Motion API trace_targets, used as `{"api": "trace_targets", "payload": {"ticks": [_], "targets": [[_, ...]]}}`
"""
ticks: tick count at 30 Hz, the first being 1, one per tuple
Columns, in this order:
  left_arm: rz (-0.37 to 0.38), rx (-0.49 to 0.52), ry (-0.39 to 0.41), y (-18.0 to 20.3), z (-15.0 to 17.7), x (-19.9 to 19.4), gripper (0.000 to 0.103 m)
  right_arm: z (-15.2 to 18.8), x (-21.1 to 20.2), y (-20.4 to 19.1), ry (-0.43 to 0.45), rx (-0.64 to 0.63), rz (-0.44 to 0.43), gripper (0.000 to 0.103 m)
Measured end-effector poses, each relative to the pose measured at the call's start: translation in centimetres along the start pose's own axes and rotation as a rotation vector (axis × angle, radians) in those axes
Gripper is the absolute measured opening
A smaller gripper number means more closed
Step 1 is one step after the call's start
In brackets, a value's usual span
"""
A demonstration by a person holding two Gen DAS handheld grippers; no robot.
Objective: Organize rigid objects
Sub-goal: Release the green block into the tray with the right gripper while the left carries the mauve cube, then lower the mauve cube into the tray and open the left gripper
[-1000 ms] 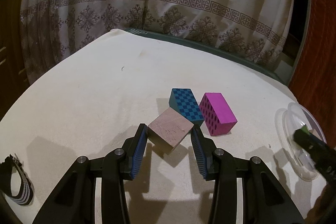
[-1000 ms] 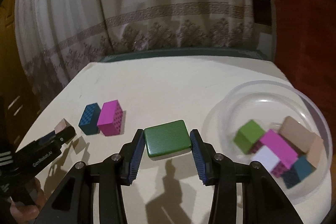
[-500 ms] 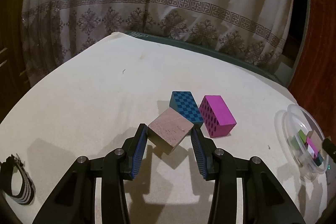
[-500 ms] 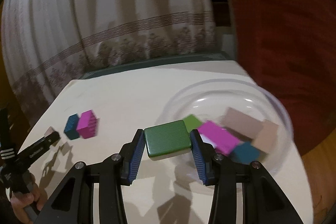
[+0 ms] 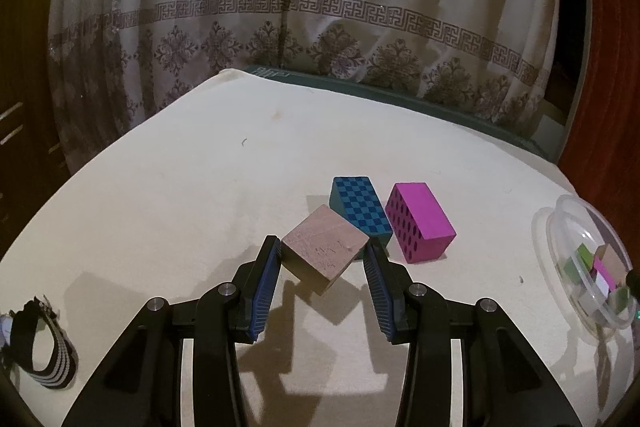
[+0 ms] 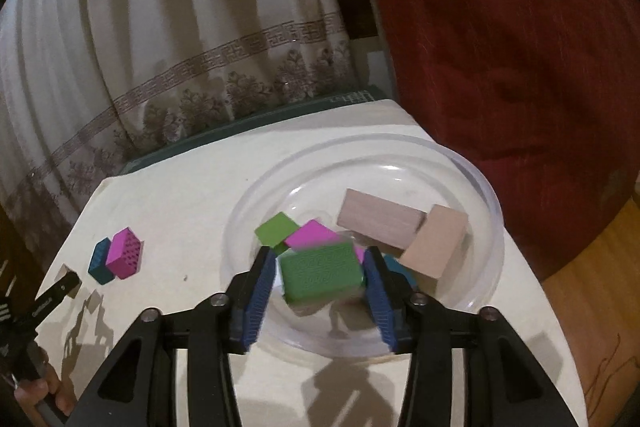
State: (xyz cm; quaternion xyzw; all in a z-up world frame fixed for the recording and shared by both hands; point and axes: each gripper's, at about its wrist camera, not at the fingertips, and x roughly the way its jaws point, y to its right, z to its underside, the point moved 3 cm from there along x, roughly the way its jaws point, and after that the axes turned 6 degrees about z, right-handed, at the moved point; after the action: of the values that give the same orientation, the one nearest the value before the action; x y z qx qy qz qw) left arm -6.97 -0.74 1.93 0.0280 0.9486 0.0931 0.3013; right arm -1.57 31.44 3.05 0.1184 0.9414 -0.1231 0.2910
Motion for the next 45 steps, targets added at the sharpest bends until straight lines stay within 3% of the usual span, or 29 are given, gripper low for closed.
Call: {"api": "trace_targets", "payload": {"ticks": [9, 33, 45], "targets": [[0.054, 0.018, -0.06, 2.7, 0.0, 0.2, 0.044, -0.3, -1.2, 1.9, 0.07, -0.008, 0.053, 0.054], [0.425, 0.288, -0.154, 21.9, -1.6, 1.4, 0.044, -0.4, -1.1, 5.9, 0.126, 0.119, 0.083, 0.061], [0.489, 0.337, -0.161, 26.6, -2.0, 2.8, 0.044, -0.5, -0.9, 6.2, 0.127, 0.149, 0.074, 0.061]]}}
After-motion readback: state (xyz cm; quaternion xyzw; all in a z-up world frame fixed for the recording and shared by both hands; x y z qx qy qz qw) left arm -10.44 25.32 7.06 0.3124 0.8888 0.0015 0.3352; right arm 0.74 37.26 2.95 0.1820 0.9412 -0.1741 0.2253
